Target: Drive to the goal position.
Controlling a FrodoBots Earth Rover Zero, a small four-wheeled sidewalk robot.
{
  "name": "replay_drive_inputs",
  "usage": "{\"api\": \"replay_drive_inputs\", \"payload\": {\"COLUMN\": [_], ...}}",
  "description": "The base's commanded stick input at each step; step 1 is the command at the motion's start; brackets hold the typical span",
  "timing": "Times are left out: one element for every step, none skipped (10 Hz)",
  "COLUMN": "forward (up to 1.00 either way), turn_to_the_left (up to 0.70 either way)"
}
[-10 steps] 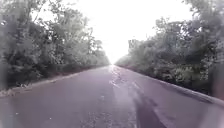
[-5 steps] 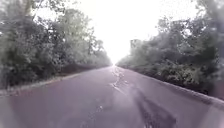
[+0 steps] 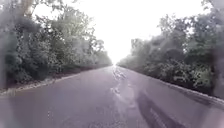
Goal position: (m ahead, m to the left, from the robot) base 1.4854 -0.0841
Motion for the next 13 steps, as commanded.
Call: {"api": "replay_drive_inputs", "payload": {"forward": [1.0,1.0,1.0,1.0,1.0,1.0,1.0,1.0,1.0,1.0,1.0,1.0,1.0], "turn_to_the_left": [0.0,0.0,0.0,0.0,0.0,0.0,0.0,0.0,0.0,0.0,0.0,0.0,0.0]}}
